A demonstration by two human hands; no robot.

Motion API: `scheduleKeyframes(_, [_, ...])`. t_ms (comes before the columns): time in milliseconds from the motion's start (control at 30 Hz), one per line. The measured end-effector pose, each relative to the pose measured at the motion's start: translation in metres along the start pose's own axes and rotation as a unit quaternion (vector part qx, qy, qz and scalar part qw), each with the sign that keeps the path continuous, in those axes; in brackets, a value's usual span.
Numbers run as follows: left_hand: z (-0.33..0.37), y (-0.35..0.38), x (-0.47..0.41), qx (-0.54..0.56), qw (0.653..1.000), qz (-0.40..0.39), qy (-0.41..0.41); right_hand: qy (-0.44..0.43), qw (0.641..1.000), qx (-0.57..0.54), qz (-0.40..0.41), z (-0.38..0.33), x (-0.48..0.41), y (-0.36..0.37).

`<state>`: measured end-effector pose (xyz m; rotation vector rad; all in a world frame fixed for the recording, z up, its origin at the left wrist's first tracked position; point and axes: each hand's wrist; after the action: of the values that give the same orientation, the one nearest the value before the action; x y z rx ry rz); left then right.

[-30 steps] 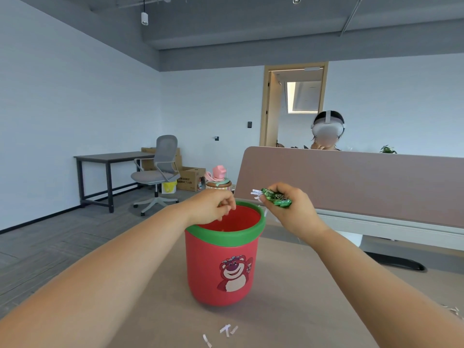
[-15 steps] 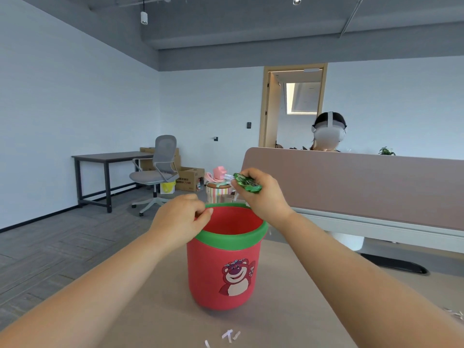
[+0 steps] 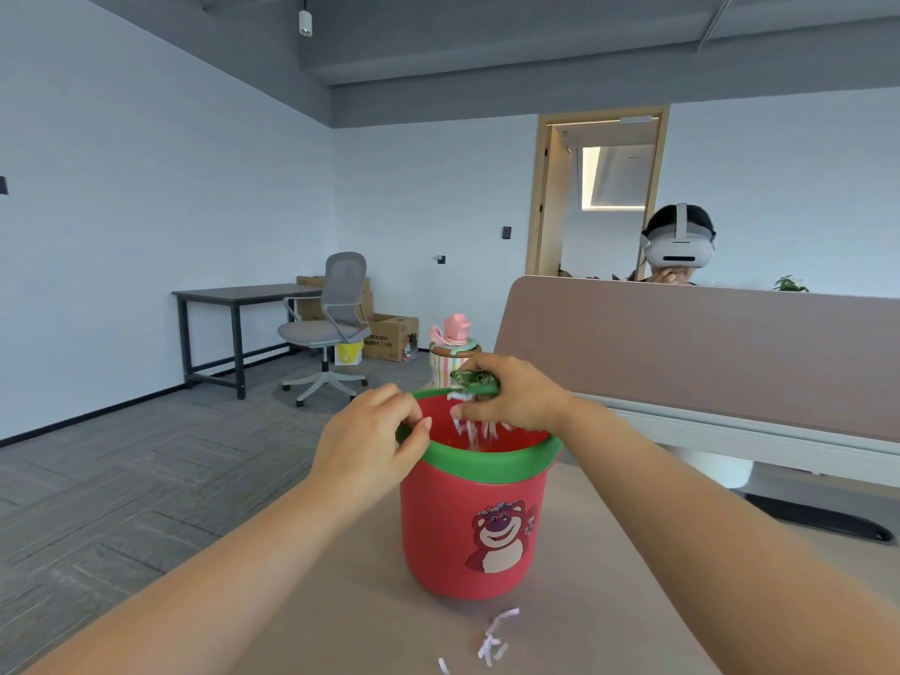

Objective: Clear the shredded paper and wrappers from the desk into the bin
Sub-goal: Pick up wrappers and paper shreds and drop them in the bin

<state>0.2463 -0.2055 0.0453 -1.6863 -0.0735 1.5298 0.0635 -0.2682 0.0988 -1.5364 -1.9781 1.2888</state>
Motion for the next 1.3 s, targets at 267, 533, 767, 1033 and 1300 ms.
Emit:
scheduleKeyframes(267, [-0.002,0.005,0.001,0.002,1.000,0.011,-0.003,-0.005,0.998,0.031,-0.056,0.003,0.013,-0.004])
scheduleKeyframes(533, [0.003,0.003,0.001,-0.005,1.000,0.008,-0.007,-0.038,0.999,-0.025,0.015,0.006,0.021,0.004])
scheduleKeyframes(767, [0.007,-0.001,0.002,-0.010,1.000,-0.006,-0.021,-0.038,0.999,0.007,0.028,0.000,0.027,0.001])
scheduleKeyframes(1033, [0.014,-0.005,0.006,0.008,0.999,-0.024,-0.030,-0.048,0.996,0.007,0.069,-0.006,0.046,-0.001])
scheduleKeyframes(1300, [0.045,-0.011,0.047,0.042,0.996,-0.006,0.083,-0.065,0.973,-0.060,0.212,0.006,0.093,0.001])
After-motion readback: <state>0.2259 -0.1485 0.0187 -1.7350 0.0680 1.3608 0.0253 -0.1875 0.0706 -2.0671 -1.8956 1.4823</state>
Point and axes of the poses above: each hand's wrist, its own x-axis away from the middle knuckle, its own y-axis out of the palm, z = x × y, and after that the axes turned 7 degrees about y, right-handed
